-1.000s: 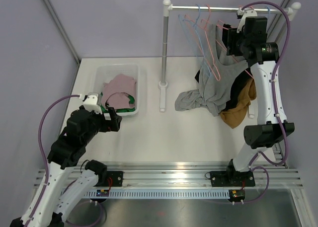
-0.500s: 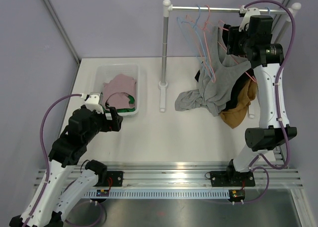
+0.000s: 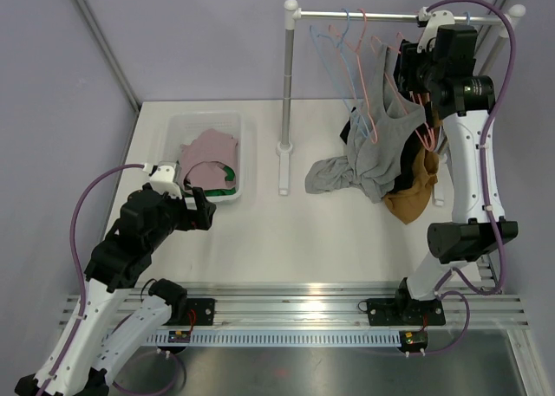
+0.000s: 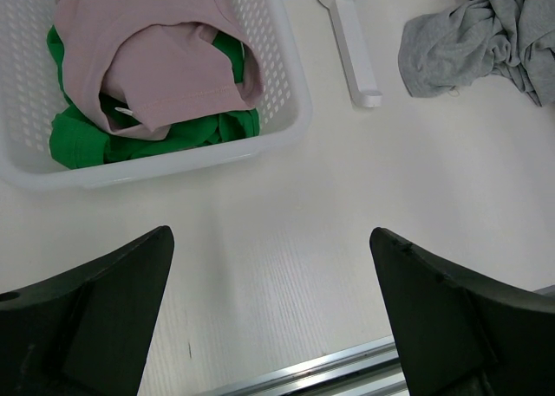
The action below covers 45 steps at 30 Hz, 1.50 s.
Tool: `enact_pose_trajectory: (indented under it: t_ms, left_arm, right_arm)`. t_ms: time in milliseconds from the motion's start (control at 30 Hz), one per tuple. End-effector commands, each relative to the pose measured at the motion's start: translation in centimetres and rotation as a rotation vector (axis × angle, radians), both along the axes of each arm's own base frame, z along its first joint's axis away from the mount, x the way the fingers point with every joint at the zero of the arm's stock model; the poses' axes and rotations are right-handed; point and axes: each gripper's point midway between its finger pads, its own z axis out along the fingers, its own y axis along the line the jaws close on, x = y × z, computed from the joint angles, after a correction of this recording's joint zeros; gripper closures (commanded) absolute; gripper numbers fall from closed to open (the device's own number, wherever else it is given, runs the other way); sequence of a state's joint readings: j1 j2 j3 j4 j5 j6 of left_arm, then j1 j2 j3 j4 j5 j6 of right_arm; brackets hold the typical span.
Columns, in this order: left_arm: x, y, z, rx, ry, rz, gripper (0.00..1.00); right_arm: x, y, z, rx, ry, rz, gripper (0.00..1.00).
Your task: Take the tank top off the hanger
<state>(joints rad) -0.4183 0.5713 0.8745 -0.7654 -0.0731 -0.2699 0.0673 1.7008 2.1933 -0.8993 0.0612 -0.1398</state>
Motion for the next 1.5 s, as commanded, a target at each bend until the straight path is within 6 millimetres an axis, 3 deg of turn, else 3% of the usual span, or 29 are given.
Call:
enact_pose_trajectory:
  t_ms: [0,167,200,233,300,500,633,800,900,1033,1133,1200,1300,1467]
  left_arm:
    - [0.4,-0.6,0.9,-0.029,-0.035,-0.017,0.01]
    - [0.4,-0.7,0.8,-0.028,-0.034,-0.019,0.01]
    - [0.4,-0.7,0.7,-0.028,-0.031,-0.02,0.01]
    - [0.4,-0.7,0.8,-0.028,-0.032,-0.022,0.01]
    - [0.4,-0.8,0.7,-0.027,-0.03,-0.025,0.01]
    - [0.5,-0.8,0.6,-0.023,-0.022,-0.024,0.01]
    - [0.5,-0.8,0.7,-0.024,-0.024,-0.022,0.01]
    - [0.6,-0.8,0.6,-0.021,-0.02,-0.018,0.01]
    - [0.6,-0.7,0.5,-0.018,-0.016,-0.016,0.01]
    - [0.6,-1.0,1.4,-0.029,-0.033,-0.033,0.01]
    - [0.2,-2.6,3.2,-0.096,-0.065,-0.107,0.01]
    - [-0.1,-3.9,5.3,-0.159,-0.096,-0.161,0.01]
    - [-0.6,-5.4,8.5,-0.229,-0.143,-0.233,0.01]
    - [-1.8,-8.8,13.5,-0.356,-0.231,-0.393,0.01]
  right_arm:
    - [1.8,0.0,-0.5,-0.004,-0.015,0.014,0.46]
    - [2.5,1.2,-1.8,0.046,0.021,0.06,0.65]
    - [2.6,1.4,-1.8,0.053,0.023,0.064,0.71]
    - [2.5,1.5,-1.6,0.059,0.018,0.07,0.84]
    - [2.4,1.7,-1.3,0.076,0.015,0.071,0.94]
    - [0.6,2.8,2.0,0.155,-0.045,0.102,1.0]
    - [-1.6,3.0,5.8,0.181,-0.125,0.109,1.0]
    - [-4.4,2.8,8.4,0.188,-0.179,0.103,1.0]
    - [-7.4,2.4,9.2,0.215,-0.184,0.078,1.0]
    - [-12.0,2.3,7.6,0.249,-0.106,0.06,1.0]
    - [-15.9,2.4,6.8,0.276,-0.101,0.058,1.0]
    - [-18.8,2.5,5.9,0.292,-0.1,0.068,1.0]
    - [-22.9,3.4,3.5,0.31,-0.026,0.127,1.0]
    - [-28.6,3.3,-1.1,0.31,0.092,0.117,1.0]
